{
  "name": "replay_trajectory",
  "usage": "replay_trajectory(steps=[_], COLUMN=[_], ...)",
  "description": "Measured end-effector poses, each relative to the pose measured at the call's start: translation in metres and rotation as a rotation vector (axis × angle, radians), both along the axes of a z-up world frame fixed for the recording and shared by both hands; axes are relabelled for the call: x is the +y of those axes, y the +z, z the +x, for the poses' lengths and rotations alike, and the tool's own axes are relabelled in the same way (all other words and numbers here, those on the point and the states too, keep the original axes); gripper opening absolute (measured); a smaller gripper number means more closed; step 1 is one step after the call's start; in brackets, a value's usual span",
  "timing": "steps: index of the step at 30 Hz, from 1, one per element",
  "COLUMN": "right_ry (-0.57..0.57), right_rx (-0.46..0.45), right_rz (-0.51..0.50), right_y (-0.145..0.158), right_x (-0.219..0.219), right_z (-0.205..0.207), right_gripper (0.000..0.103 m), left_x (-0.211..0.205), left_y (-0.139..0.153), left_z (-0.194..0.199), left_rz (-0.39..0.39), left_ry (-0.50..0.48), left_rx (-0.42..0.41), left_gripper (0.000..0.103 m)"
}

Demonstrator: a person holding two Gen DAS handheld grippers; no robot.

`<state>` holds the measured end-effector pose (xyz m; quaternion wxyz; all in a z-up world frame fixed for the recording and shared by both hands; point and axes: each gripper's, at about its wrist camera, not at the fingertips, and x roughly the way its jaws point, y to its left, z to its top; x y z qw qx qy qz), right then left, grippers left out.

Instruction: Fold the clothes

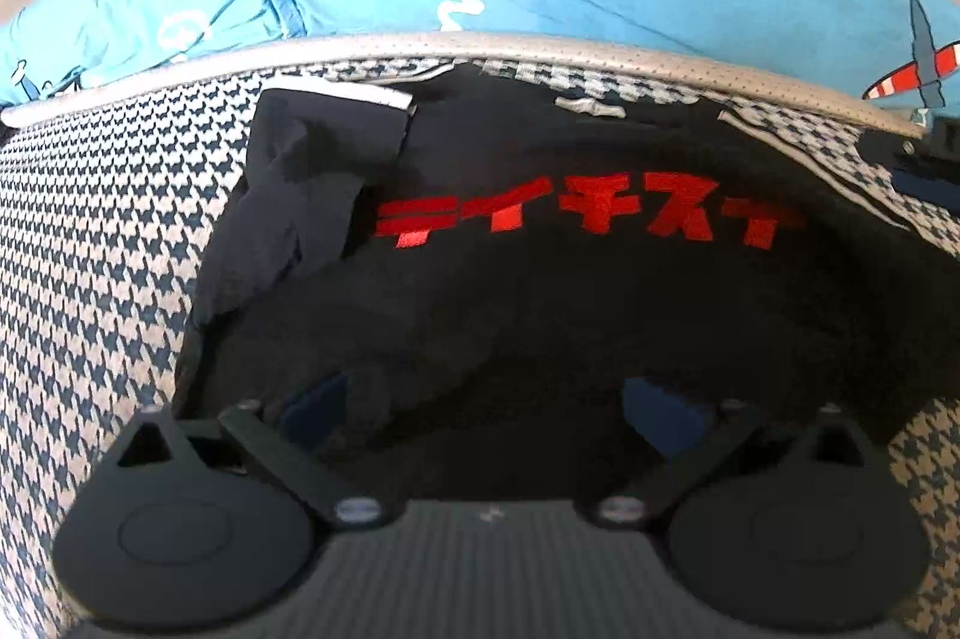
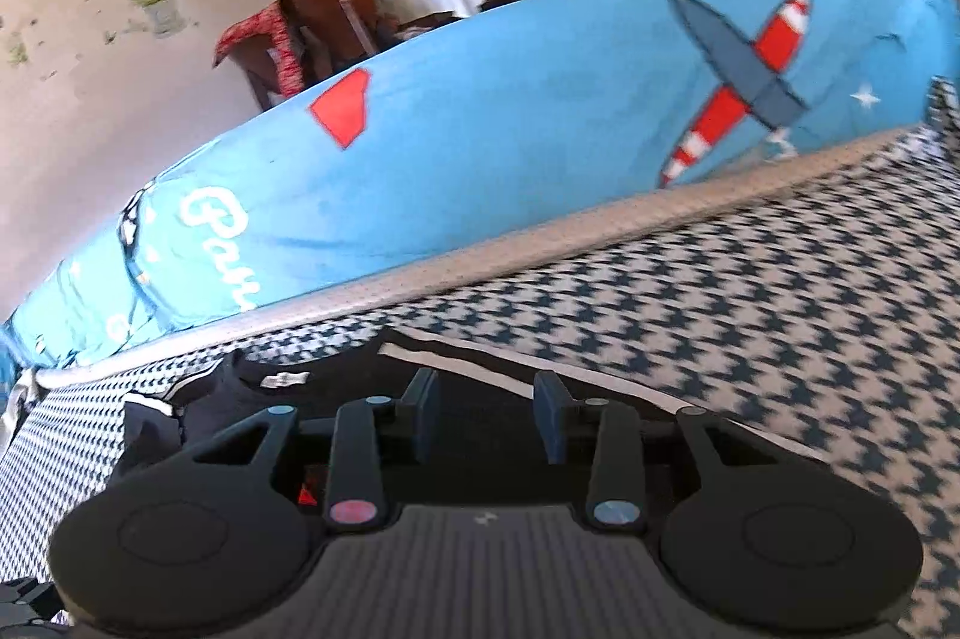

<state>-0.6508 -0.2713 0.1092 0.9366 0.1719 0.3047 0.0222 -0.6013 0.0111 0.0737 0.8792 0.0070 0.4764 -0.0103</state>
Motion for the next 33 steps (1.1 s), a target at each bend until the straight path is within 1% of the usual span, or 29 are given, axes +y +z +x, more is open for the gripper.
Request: replay_trajectory(steps=[2,8,10,14,22,26,28,29,30,32,33], right_ry=[0.032,0.105,0.115,0.131,0.113,0.139,0.153,0.160,0.166,0.180,0.187], right_rx=[-0.005,-0.006,-0.004,0.015,0.034,0.034,0.033,0.033,0.032,0.032,0.032], right_rz=[-0.018,-0.118,-0.136,-0.117,-0.126,-0.173,-0.198,-0.210,-0.222,-0.247,-0.259], right_y=[-0.002,-0.009,-0.012,-0.016,-0.024,-0.027,-0.028,-0.029,-0.030,-0.031,-0.032], right_x=[0.007,0.028,0.030,0.031,0.030,0.038,0.043,0.045,0.047,0.051,0.054], right_z=[0.008,0.029,0.036,0.048,0.068,0.072,0.074,0.074,0.075,0.077,0.078], right_gripper=[0.045,0.052,0.053,0.055,0.061,0.063,0.069,0.074,0.076,0.077,0.076], left_x=[0.001,0.000,-0.001,0.000,-0.004,-0.006,-0.007,-0.007,-0.007,-0.007,-0.007], left_y=[-0.004,-0.011,-0.014,-0.017,-0.019,-0.019,-0.019,-0.019,-0.019,-0.019,-0.018], left_z=[0.002,0.005,0.006,0.008,0.010,0.009,0.009,0.009,0.009,0.009,0.009], left_rz=[-0.011,-0.017,-0.019,-0.025,-0.009,-0.001,0.001,0.001,0.001,0.001,0.001], left_ry=[-0.001,-0.010,-0.012,-0.011,-0.019,-0.018,-0.018,-0.018,-0.017,-0.015,-0.014], left_rx=[0.016,0.038,0.045,0.054,0.052,0.049,0.049,0.049,0.049,0.052,0.053], left_gripper=[0.103,0.103,0.103,0.103,0.103,0.103,0.103,0.103,0.103,0.103,0.103])
